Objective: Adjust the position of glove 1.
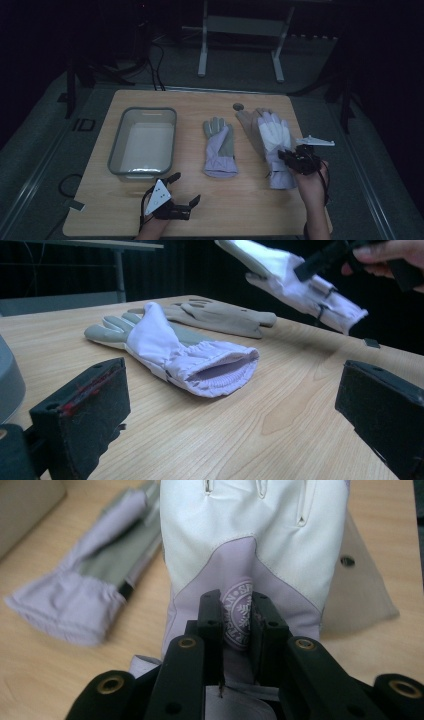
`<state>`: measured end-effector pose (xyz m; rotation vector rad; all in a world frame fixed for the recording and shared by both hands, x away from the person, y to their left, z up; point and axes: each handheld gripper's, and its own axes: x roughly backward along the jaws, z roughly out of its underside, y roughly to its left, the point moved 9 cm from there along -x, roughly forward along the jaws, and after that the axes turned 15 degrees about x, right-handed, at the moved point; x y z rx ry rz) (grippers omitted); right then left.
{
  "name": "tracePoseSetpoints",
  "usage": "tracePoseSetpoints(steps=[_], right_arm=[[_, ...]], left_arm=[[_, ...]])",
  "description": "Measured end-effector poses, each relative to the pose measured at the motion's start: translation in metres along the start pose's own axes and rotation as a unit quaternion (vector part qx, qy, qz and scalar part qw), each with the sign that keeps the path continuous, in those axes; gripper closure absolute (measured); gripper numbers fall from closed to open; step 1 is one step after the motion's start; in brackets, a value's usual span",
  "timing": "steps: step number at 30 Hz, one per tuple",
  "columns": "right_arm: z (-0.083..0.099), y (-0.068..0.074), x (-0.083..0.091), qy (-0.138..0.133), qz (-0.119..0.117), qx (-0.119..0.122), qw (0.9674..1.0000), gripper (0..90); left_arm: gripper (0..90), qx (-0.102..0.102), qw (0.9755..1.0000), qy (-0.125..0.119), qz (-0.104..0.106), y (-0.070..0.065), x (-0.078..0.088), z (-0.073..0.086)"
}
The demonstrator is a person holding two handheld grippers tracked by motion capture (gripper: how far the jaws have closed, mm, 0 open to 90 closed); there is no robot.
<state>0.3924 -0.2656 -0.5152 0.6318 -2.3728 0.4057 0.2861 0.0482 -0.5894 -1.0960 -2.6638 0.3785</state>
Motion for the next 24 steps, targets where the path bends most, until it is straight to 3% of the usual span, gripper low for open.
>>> tracePoseSetpoints(steps=[4, 11, 24], right_arm=[[-0.019, 0.011, -0.005, 0.000, 0.004, -0.012, 0.9999, 78.1], [-0.049, 0.037, -0.023, -0.011, -0.012, -0.025, 0.9996, 78.8], [-0.088, 0.090, -0.060, -0.011, -0.038, -0.041, 0.9984, 78.8]], left_arm=[[1.3, -0.002, 1.0000, 0.001, 0.000, 0.000, 0.000, 0.000], [1.3, -0.001, 1.0000, 0.001, 0.001, 0.000, 0.001, 0.000], [1.3, -0.004, 1.0000, 0.002, 0.002, -0.001, 0.001, 0.001]])
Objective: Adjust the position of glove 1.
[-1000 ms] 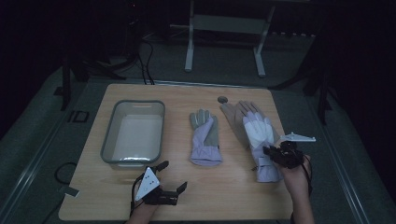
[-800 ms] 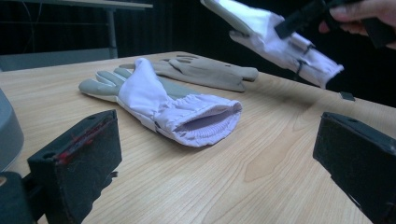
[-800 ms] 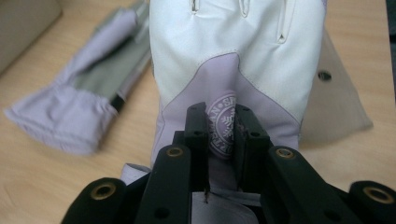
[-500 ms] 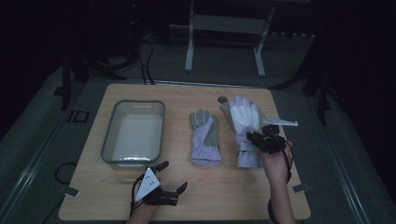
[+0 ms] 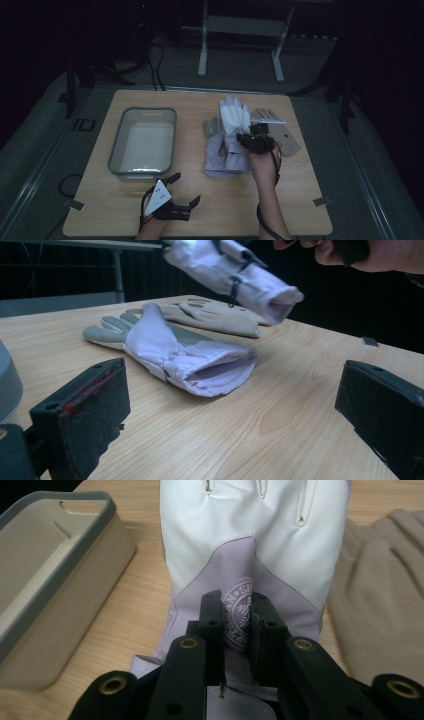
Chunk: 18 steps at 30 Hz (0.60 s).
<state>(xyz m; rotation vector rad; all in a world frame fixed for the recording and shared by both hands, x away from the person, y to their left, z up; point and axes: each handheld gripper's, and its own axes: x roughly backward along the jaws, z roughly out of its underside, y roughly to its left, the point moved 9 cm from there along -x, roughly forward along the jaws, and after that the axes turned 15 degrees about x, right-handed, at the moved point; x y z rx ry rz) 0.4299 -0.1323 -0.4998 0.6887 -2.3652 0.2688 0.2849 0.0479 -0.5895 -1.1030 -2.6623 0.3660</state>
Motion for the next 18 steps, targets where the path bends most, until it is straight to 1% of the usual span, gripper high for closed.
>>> tracePoseSetpoints(steps=[1, 3, 6, 8, 11, 15, 16, 18], right_arm=[[-0.001, 0.004, -0.003, 0.002, -0.003, -0.003, 1.0000, 78.8], [-0.004, 0.010, -0.009, 0.004, -0.001, -0.007, 1.0000, 78.8], [-0.007, 0.020, -0.017, -0.003, -0.005, -0.018, 0.9998, 78.6], [-0.007, 0.024, -0.022, -0.006, -0.001, -0.024, 0.9997, 78.5], [-0.001, 0.025, -0.034, 0.000, 0.006, -0.037, 0.9993, 78.3], [0.011, 0.029, -0.051, 0.017, 0.004, -0.050, 0.9986, 77.4], [0.013, 0.031, -0.054, 0.023, -0.004, -0.058, 0.9980, 77.0], [0.014, 0.033, -0.057, 0.022, -0.007, -0.056, 0.9981, 76.7]], left_arm=[[1.3, 0.000, 1.0000, 0.000, 0.000, 0.000, 0.000, 0.000], [1.3, -0.001, 1.0000, 0.000, 0.001, 0.000, 0.000, 0.000], [1.3, -0.001, 1.0000, 0.000, 0.001, 0.000, 0.000, 0.000], [1.3, -0.002, 1.0000, 0.000, 0.002, 0.000, 0.000, 0.000], [1.3, -0.004, 1.0000, 0.001, 0.002, -0.001, 0.000, 0.000], [1.3, -0.001, 1.0000, 0.001, 0.003, 0.000, 0.000, 0.000], [1.3, -0.001, 1.0000, 0.001, 0.004, -0.001, 0.000, 0.000], [1.3, -0.001, 1.0000, 0.001, 0.004, -0.001, 0.000, 0.000]])
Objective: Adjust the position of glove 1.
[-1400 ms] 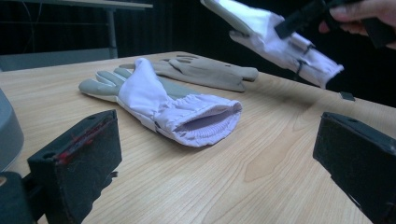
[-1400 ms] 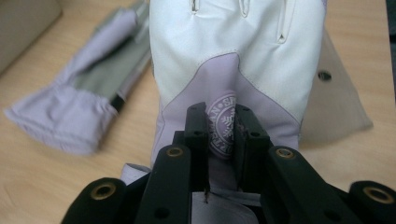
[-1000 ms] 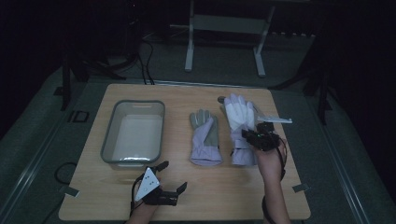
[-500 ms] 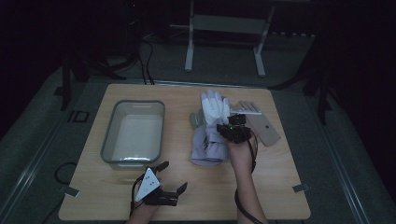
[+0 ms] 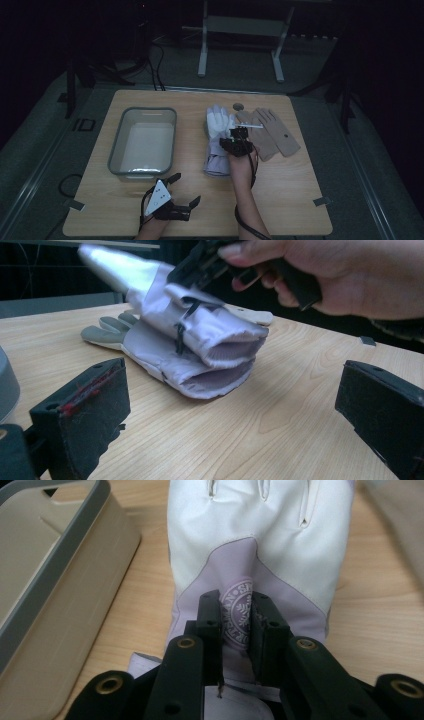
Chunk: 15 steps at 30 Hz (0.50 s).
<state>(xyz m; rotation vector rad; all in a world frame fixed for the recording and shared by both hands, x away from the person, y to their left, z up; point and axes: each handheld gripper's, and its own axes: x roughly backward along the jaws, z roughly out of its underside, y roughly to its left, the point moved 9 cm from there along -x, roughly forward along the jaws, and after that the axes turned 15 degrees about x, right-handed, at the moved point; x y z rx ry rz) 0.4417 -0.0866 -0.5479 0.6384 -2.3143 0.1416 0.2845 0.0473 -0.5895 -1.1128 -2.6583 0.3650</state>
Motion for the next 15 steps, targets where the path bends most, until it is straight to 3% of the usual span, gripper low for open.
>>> tracePoseSetpoints(steps=[7, 15], right_arm=[[0.009, 0.007, -0.026, 0.008, 0.022, -0.003, 0.9997, 71.7], [0.014, 0.005, -0.032, 0.009, 0.030, 0.010, 0.9995, 67.3]], left_arm=[[1.3, -0.002, 1.0000, 0.000, -0.001, 0.000, 0.000, 0.000], [1.3, -0.002, 1.0000, 0.001, 0.000, 0.000, 0.000, 0.000]])
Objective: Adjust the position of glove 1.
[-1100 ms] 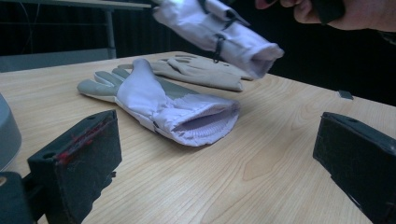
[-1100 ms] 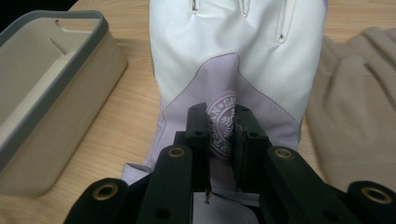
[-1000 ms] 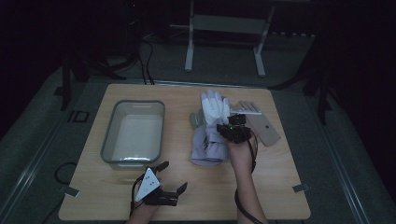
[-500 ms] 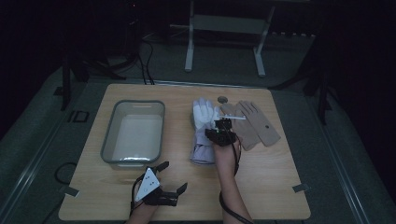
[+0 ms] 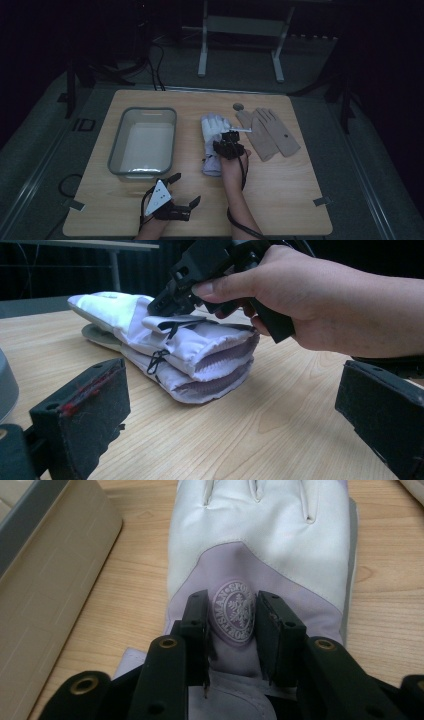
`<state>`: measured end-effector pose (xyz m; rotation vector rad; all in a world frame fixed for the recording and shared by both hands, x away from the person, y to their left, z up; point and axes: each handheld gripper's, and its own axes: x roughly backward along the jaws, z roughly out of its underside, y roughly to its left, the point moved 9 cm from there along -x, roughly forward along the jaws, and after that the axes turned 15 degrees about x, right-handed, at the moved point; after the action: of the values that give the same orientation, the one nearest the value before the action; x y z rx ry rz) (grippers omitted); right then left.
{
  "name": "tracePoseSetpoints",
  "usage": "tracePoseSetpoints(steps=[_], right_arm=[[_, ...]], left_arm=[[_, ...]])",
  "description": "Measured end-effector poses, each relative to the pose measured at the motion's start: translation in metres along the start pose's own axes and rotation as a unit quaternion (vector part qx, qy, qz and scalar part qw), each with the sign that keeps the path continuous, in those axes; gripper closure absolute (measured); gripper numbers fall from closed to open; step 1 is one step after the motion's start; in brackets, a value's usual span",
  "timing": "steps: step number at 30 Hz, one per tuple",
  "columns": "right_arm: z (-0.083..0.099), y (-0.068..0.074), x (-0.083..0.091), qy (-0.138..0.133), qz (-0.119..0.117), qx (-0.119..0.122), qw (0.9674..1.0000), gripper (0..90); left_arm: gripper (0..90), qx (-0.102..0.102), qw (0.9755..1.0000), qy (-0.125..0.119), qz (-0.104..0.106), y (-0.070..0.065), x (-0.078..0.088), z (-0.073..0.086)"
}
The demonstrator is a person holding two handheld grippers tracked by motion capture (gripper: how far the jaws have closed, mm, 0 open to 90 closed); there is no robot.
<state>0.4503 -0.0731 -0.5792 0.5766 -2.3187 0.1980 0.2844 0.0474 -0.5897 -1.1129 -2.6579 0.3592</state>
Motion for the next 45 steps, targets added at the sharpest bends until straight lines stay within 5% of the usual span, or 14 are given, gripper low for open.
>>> tracePoseSetpoints(steps=[5, 10, 14, 18, 26, 28, 31, 34, 37, 40, 42, 45], right_arm=[[0.002, -0.002, 0.001, -0.005, -0.007, 0.002, 1.0000, 63.4], [-0.010, -0.004, 0.021, -0.021, -0.020, 0.017, 0.9994, 57.1], [-0.023, -0.017, 0.042, -0.047, -0.033, 0.021, 0.9982, 46.8], [-0.023, -0.027, 0.051, -0.032, -0.050, 0.030, 0.9978, 28.0], [-0.014, -0.036, 0.058, -0.039, -0.071, 0.079, 0.9936, 20.4], [-0.013, -0.039, 0.061, -0.052, -0.064, 0.119, 0.9895, 20.5], [-0.010, -0.043, 0.065, -0.070, -0.061, 0.147, 0.9849, 20.6], [-0.003, -0.046, 0.068, -0.062, -0.072, 0.144, 0.9850, 20.7], [0.006, -0.046, 0.072, -0.044, -0.084, 0.136, 0.9862, 19.9], [0.008, -0.046, 0.081, -0.052, -0.079, 0.122, 0.9880, 19.0], [0.009, -0.048, 0.087, -0.057, -0.093, 0.103, 0.9887, 18.2], [0.009, -0.047, 0.095, -0.054, -0.111, 0.107, 0.9866, 13.8]], left_arm=[[1.3, 0.001, 1.0000, 0.000, -0.001, 0.000, 0.000, 0.000], [1.3, 0.003, 1.0000, 0.000, -0.002, 0.001, 0.000, 0.000], [1.3, 0.003, 1.0000, 0.002, 0.000, 0.001, 0.000, 0.000], [1.3, 0.001, 1.0000, 0.004, -0.002, 0.001, -0.001, 0.000], [1.3, 0.020, 0.9996, 0.019, -0.007, 0.004, -0.003, 0.001], [1.3, 0.028, 0.9992, 0.029, -0.006, 0.005, -0.004, 0.002], [1.3, 0.031, 0.9986, 0.040, -0.016, 0.006, -0.006, 0.003], [1.3, 0.026, 0.9981, 0.052, -0.023, 0.006, -0.008, 0.005], [1.3, 0.039, 0.9972, 0.063, 0.012, -0.007, -0.007, 0.002], [5.5, 0.032, 0.9961, 0.083, -0.005, -0.014, -0.008, -0.002], [5.3, 0.047, 0.9942, 0.096, -0.002, -0.018, -0.010, -0.006], [4.0, 0.064, 0.9905, 0.121, -0.009, -0.017, -0.015, -0.011]])
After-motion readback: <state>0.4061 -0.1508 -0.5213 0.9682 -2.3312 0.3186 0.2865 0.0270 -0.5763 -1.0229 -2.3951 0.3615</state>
